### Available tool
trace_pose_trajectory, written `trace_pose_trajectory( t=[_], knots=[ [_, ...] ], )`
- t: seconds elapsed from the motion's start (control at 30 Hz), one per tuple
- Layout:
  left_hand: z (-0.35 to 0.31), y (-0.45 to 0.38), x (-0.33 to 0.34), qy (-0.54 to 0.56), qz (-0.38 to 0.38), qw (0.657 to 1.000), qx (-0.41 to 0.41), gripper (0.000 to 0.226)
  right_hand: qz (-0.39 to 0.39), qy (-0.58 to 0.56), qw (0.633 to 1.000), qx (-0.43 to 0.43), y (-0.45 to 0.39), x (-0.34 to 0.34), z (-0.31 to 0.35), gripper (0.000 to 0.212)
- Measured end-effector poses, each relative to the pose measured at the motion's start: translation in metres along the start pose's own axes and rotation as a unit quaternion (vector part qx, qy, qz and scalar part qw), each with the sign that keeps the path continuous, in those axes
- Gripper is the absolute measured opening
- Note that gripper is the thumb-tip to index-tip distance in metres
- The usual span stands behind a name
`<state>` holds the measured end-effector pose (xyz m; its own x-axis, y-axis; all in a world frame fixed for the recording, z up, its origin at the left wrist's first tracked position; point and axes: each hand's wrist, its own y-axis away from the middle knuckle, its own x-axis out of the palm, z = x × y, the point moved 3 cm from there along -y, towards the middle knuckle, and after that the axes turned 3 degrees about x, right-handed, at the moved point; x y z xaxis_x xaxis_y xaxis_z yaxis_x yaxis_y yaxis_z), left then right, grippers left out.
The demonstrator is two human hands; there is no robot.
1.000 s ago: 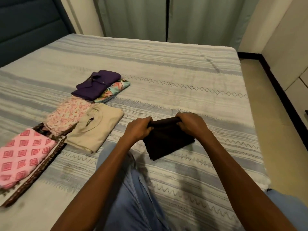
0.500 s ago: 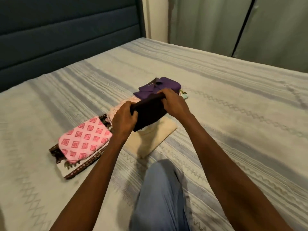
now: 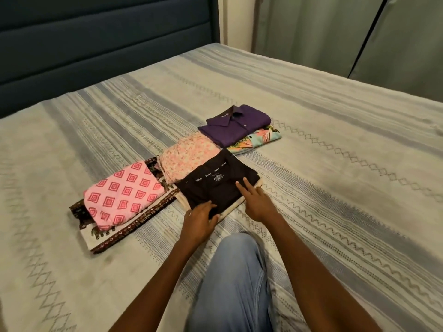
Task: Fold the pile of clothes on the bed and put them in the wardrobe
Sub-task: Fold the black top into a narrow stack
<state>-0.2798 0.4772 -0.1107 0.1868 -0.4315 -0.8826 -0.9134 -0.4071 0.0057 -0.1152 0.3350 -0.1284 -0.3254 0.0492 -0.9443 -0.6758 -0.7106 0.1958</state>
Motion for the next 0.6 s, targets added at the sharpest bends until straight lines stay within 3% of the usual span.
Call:
trace_pose_trajectory(
  t=[0.17,0.3,0.47,0.6],
  knots=[
    [-0.015,0.0,-0.013,-0.015,-0.059,0.998,0.025,0.029,-0.029,-0.048,0.998,-0.023,0.014,-0.006,-0.002,0.082],
    [-0.054,-0.005,-0.022,0.02,-0.098,0.989,0.106,0.02,-0.065,-0.076,0.995,-0.006,0.035,-0.016,-0.021,0.073],
    [-0.139,-0.014,-0.006,0.056,0.002,0.983,0.174,0.027,-0.109,-0.118,0.984,0.075,0.082,-0.034,-0.081,0.059],
    [-0.212,-0.019,0.042,0.048,0.09,0.975,0.199,0.048,-0.144,-0.098,0.974,0.142,0.134,-0.042,-0.152,0.05]
  ],
)
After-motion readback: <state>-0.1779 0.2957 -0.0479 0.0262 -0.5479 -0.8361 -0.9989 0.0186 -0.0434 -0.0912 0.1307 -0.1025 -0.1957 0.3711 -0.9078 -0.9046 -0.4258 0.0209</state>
